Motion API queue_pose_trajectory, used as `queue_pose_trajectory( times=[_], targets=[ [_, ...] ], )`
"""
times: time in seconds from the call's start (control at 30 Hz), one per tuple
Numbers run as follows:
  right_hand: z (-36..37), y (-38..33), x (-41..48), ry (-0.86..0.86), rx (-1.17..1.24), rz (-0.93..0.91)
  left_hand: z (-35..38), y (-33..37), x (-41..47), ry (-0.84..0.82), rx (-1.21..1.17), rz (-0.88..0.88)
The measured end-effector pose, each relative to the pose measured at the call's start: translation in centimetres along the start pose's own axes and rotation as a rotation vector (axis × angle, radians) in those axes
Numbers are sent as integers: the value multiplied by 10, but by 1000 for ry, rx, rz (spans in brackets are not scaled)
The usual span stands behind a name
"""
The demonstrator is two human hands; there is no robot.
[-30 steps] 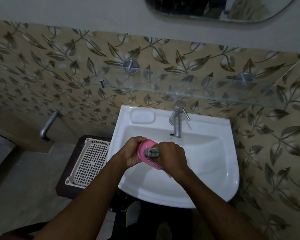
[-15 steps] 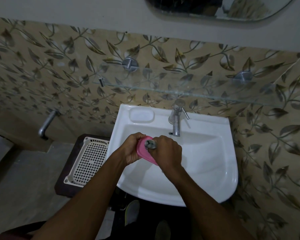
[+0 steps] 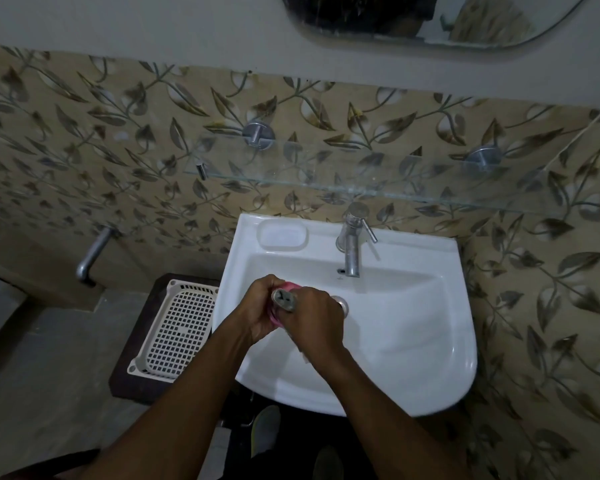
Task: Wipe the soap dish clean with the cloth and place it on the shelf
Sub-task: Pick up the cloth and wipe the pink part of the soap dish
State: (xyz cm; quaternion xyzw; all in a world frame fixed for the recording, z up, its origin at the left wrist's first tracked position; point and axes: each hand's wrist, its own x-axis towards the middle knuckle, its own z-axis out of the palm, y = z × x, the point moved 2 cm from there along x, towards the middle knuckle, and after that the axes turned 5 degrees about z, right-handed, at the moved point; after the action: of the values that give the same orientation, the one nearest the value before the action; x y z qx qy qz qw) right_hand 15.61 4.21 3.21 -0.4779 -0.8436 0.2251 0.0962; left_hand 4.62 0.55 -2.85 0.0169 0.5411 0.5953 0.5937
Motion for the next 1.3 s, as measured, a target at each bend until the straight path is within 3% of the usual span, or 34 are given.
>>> queue_pose_trajectory(
  times=[0.17,0.4,0.53,0.87,1.03,1.17,1.3],
  targets=[
    [-2,17,15,29,-29,115,2,-2,-1,7,38,-29],
    [-5,23,8,-231,-120,-324,-5,0,-4,31,40,-56],
    [-23,38,5,-71,-338,-461,-10,3,-6,41,29,-18],
    [3,23,-3,-41,-191,-199,-1,-6,-15,161,-2,157],
    [-8,42,5,14,-175,108,3,-7,-20,221,-81,244],
    [-6,36,0,114,-19,325,15,-15,-24,263,-189,283],
    [1,19,-14,103,116,248,11,-23,-24,288,-236,305]
  ],
)
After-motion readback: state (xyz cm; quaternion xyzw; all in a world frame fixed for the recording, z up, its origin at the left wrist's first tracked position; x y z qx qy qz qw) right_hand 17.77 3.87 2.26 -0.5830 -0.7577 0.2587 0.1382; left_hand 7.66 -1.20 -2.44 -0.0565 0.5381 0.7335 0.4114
